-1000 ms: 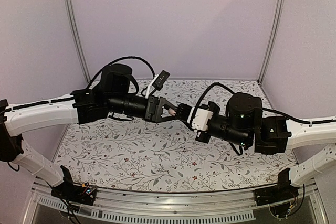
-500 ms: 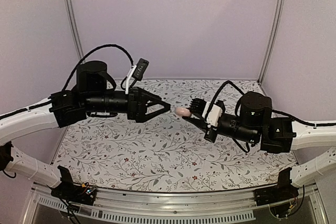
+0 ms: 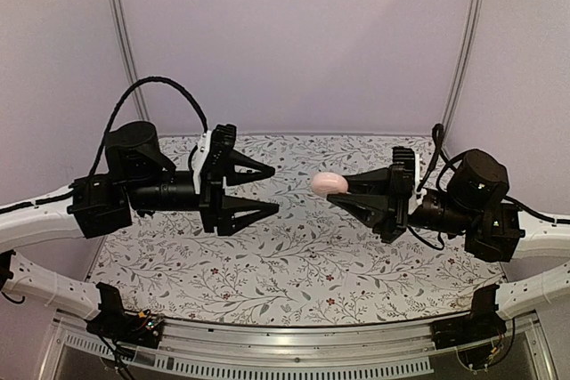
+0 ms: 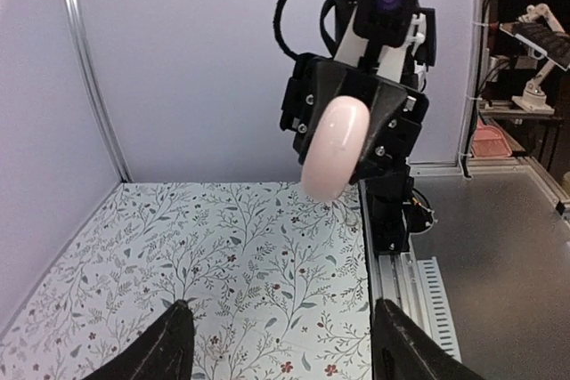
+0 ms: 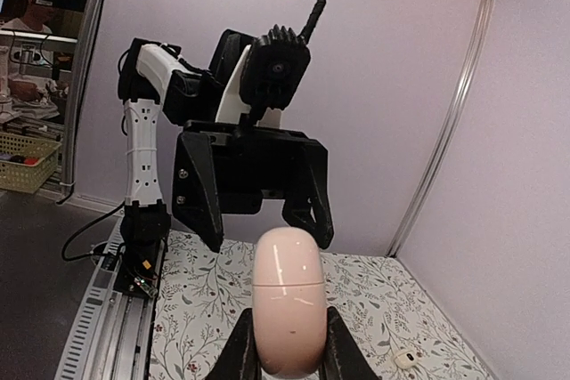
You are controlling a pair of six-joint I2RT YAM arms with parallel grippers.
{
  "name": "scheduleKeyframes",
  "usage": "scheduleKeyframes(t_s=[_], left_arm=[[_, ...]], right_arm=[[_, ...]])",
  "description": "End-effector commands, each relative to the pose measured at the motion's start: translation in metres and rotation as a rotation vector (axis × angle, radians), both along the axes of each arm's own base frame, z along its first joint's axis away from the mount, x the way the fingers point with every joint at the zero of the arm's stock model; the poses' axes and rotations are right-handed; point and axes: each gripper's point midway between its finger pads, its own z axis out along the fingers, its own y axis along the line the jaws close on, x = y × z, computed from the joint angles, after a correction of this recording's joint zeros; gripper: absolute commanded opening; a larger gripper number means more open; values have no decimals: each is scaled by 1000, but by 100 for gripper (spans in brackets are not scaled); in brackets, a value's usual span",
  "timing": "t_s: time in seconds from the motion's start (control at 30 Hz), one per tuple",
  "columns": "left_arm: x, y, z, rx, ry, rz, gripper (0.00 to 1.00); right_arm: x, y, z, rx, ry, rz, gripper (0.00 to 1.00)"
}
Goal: Insert the wireless bluetooth earbuds into the charging case
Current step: Pass from the right arm to the left
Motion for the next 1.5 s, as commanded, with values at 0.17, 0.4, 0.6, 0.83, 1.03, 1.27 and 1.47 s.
scheduleKeyframes(t_s=[0.17,0.4,0.6,0.83,1.03,1.27,1.47], left_arm=[[-50,-35,32,-34,-283,-118,51],[-50,-49,44,-47,-277,-94,42],[-49,-54,39,-33,-259,-90,42],[-55,-59,35,-27,-243,-126,31],[-62,-66,30,-10,-231,-159,27],[-62,-66,29,-3,-229,-157,17],[-60,-58,28,9,-233,-138,2]], right_arm=[[-26,3,12,63,73,171,5],[-32,8,8,43,67,216,5],[-31,8,9,41,63,211,5],[-28,9,7,36,62,195,5],[-27,10,3,28,66,189,6],[-27,9,2,23,66,185,8],[-26,4,1,16,68,172,26]])
